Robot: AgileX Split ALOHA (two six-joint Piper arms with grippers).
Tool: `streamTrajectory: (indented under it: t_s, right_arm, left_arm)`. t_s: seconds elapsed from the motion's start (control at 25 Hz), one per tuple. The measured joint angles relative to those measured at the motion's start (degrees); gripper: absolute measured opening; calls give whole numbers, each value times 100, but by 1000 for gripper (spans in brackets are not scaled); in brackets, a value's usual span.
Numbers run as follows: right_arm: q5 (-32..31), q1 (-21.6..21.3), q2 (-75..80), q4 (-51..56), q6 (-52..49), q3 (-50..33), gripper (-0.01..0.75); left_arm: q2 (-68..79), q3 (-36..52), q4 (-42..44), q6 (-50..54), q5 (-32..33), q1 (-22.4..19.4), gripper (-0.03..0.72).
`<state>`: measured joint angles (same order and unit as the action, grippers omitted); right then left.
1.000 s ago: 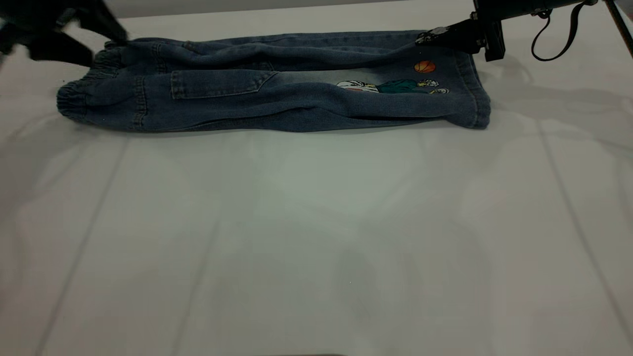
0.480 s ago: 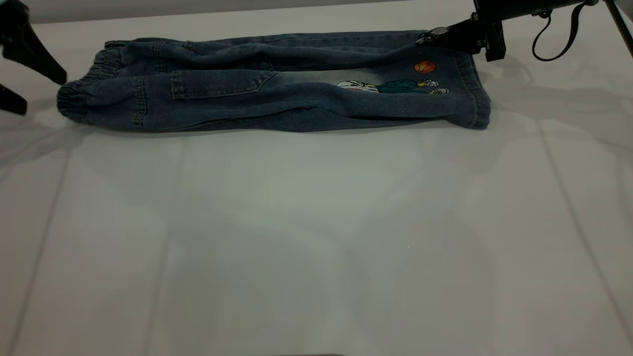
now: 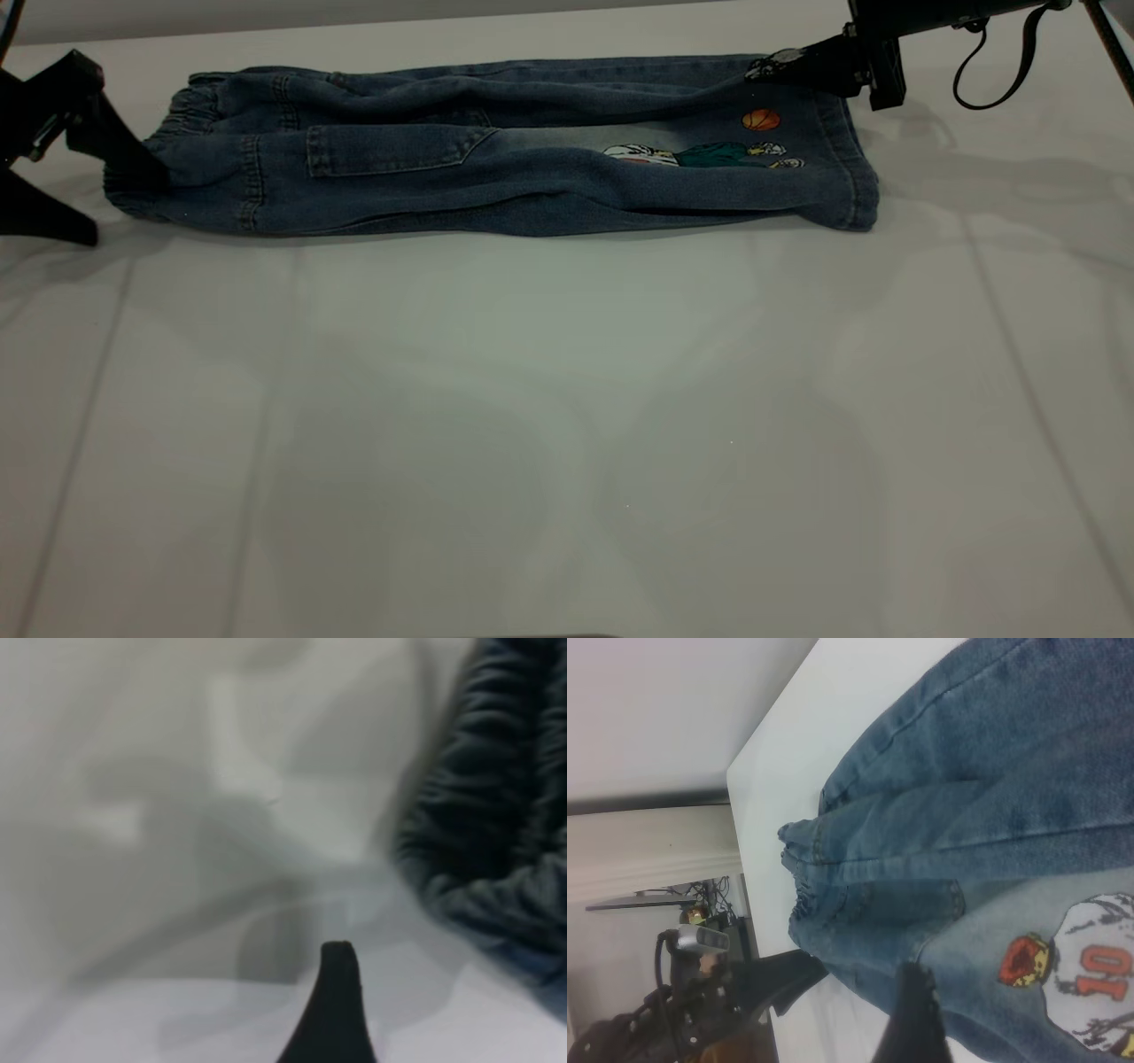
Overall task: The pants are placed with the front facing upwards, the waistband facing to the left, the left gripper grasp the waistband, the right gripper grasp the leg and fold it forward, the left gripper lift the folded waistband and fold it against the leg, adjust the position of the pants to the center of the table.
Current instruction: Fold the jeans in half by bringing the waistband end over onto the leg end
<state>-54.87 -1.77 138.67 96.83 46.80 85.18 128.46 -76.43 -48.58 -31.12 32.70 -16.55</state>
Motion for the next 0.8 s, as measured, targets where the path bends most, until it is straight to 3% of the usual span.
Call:
streamTrajectory:
  t_s: [0.24,0.4,0.8]
  right_arm:
    - [5,4,0,0,0,0,484]
    - [32,4,0,0,0,0,484]
    - [92,11,0,0,34,0,484]
  left_arm:
    - [0,0,-279,-241,428,22,585]
    - [18,0,-422,-285,179,29,585]
    - [405,-13,-1893,-1142,-53,68,584]
